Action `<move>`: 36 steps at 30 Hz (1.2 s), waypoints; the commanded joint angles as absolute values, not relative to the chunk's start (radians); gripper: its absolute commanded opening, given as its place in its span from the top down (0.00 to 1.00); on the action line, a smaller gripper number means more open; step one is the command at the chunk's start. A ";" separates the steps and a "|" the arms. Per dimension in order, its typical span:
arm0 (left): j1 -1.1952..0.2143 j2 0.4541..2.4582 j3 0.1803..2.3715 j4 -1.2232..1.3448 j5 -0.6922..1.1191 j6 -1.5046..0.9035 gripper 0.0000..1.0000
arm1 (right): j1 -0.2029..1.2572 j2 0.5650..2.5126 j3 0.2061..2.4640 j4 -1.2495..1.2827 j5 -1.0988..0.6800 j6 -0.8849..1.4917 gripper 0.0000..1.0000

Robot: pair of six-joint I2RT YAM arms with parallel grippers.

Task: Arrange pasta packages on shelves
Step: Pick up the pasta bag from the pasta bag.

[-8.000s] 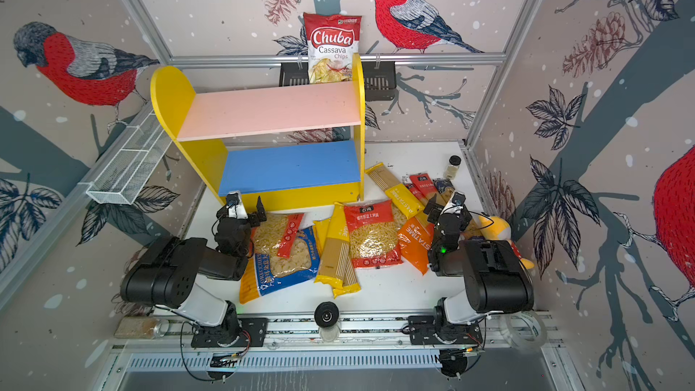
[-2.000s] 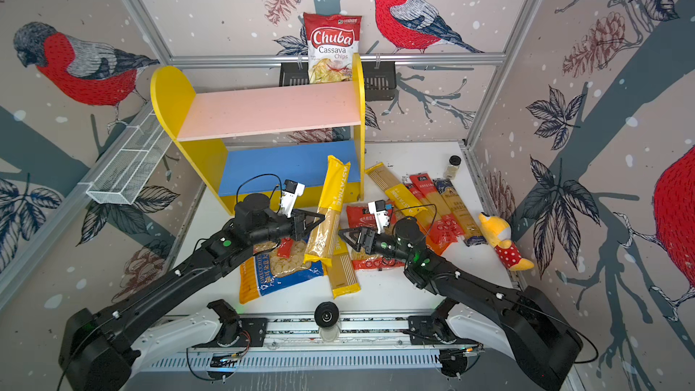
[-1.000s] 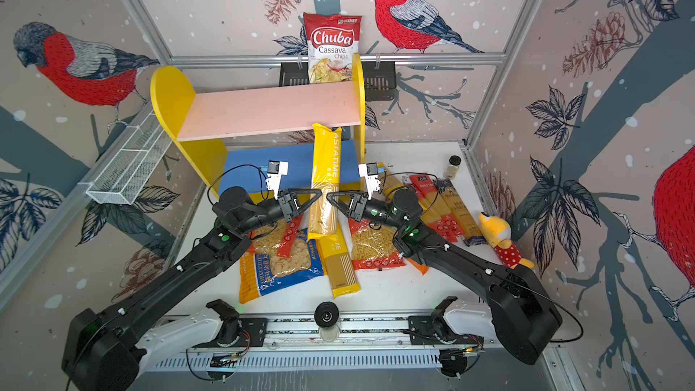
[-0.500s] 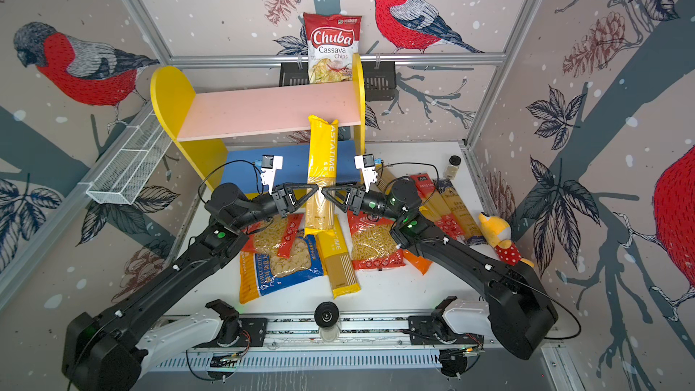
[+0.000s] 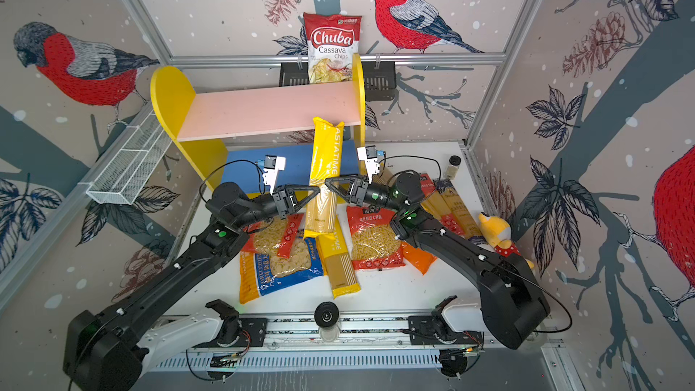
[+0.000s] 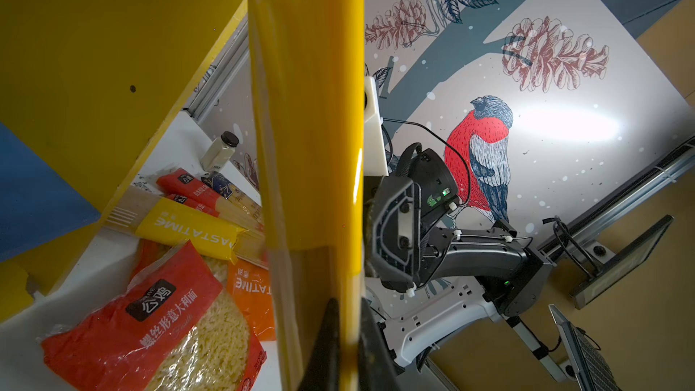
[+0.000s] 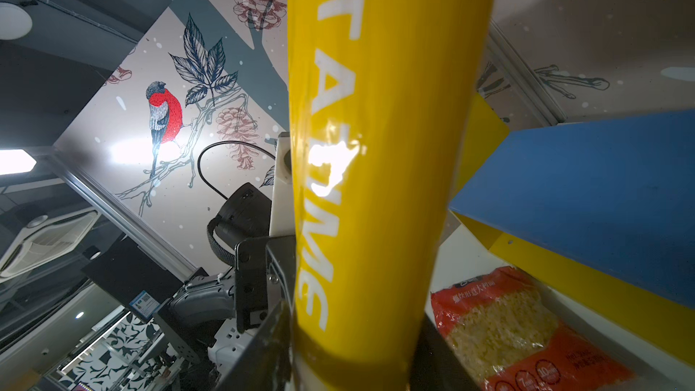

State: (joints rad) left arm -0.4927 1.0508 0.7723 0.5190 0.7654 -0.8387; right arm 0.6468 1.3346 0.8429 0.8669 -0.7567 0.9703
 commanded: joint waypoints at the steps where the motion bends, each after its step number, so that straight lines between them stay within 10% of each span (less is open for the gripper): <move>1: -0.482 1.052 0.767 0.620 0.752 -0.854 1.00 | 0.648 1.326 0.851 0.980 -0.789 0.984 0.63; 5: -0.468 1.060 0.761 0.615 0.758 -0.873 0.99 | 0.650 1.331 0.869 0.973 -0.777 0.985 0.73; 21: -0.370 0.899 0.586 0.717 0.724 -0.973 0.25 | 0.681 1.395 1.060 0.893 -0.611 0.964 0.91; 36: -0.507 0.785 0.417 0.845 0.464 -0.972 0.02 | 0.801 1.603 1.270 1.016 -0.306 1.112 1.00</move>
